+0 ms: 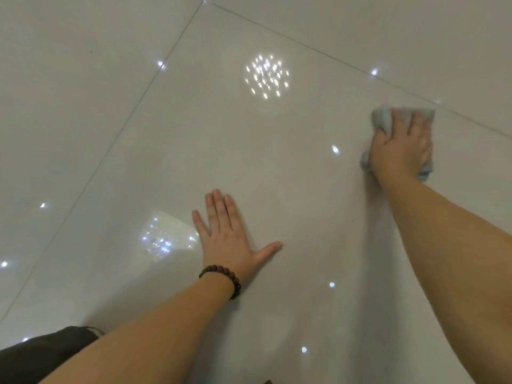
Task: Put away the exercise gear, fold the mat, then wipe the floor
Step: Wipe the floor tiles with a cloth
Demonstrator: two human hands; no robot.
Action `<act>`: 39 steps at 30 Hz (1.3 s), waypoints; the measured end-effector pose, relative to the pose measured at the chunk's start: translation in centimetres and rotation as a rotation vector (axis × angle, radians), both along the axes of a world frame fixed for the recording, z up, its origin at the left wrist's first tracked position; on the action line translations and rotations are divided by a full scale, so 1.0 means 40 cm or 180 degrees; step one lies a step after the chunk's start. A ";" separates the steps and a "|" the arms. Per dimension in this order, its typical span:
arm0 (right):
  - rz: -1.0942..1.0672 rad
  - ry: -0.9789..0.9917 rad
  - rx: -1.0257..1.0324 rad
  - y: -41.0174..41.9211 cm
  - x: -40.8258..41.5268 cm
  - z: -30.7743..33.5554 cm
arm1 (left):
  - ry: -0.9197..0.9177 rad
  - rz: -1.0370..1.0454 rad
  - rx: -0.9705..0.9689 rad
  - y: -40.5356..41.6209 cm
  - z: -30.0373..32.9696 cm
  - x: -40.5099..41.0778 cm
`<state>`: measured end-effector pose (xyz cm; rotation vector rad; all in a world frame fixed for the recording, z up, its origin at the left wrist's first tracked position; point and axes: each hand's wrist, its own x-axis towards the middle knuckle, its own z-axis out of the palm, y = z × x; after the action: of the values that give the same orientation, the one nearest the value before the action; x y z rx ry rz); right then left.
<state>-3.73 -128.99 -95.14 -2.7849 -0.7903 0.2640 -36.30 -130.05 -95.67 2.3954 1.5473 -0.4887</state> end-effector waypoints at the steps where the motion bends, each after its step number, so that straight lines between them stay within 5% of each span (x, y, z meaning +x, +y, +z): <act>1: -0.0190 -0.0070 -0.0060 -0.011 -0.060 0.001 | 0.0006 0.0001 0.0008 -0.001 0.000 0.000; 3: 0.0775 -0.0369 0.0190 -0.049 -0.226 -0.028 | -0.0027 0.0009 0.0060 -0.002 -0.001 0.000; 5: 0.2652 -0.0346 0.0264 -0.123 -0.363 -0.045 | -0.0084 -0.0003 0.0072 -0.002 -0.005 0.000; 7: 0.3742 -0.0398 0.0101 -0.159 -0.311 -0.038 | -0.0072 0.0000 0.0077 -0.003 -0.006 0.000; 8: 0.3502 -0.0455 0.0144 -0.150 -0.237 -0.041 | -0.0037 0.0013 0.0069 -0.003 -0.004 0.000; 12: 0.0431 -0.0299 0.0007 -0.079 -0.012 -0.022 | 0.0007 0.0040 0.0083 -0.005 -0.011 0.000; 13: 0.0222 -0.0289 -0.0041 -0.074 -0.041 -0.020 | 0.0008 0.0036 0.0069 -0.005 -0.009 0.002; 15: 0.0828 -0.0384 0.0006 -0.120 -0.169 -0.029 | 0.0005 0.0021 0.0056 -0.003 -0.009 0.005; 18: 0.2926 -0.0273 0.0115 -0.273 -0.349 -0.033 | -0.0027 0.0023 0.0059 -0.003 -0.008 0.002; 20: 0.3476 -0.0317 0.0064 -0.280 -0.271 -0.033 | -0.0003 0.0003 0.0070 -0.006 -0.009 0.003; 24: 0.0984 -0.0248 -0.0027 -0.174 0.034 -0.018 | 0.0065 0.0075 -0.0017 0.000 -0.003 0.003; 26: 0.0391 -0.0151 -0.0057 -0.181 0.030 -0.016 | -0.0124 0.0102 -0.0101 -0.006 0.009 0.018; 28: 0.0753 -0.0331 -0.0013 -0.257 -0.101 -0.030 | -0.0420 -0.0101 -0.0100 -0.043 0.018 0.050; 31: 0.2266 -0.0292 0.0086 -0.456 -0.300 -0.033 | -0.0496 -0.0532 -0.0434 -0.148 0.038 0.119; 33: 0.2841 -0.0261 -0.0043 -0.497 -0.254 -0.022 | -0.0327 -0.0667 -0.0762 -0.210 0.050 0.150; 39: 0.0783 -0.0154 -0.0402 -0.302 0.103 -0.023 | 0.0219 -0.0597 -0.1026 -0.238 0.053 0.184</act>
<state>0.39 -141.05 -96.05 -2.8170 -1.1691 0.2995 -28.93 -139.57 -93.54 2.2982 1.1675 -0.8002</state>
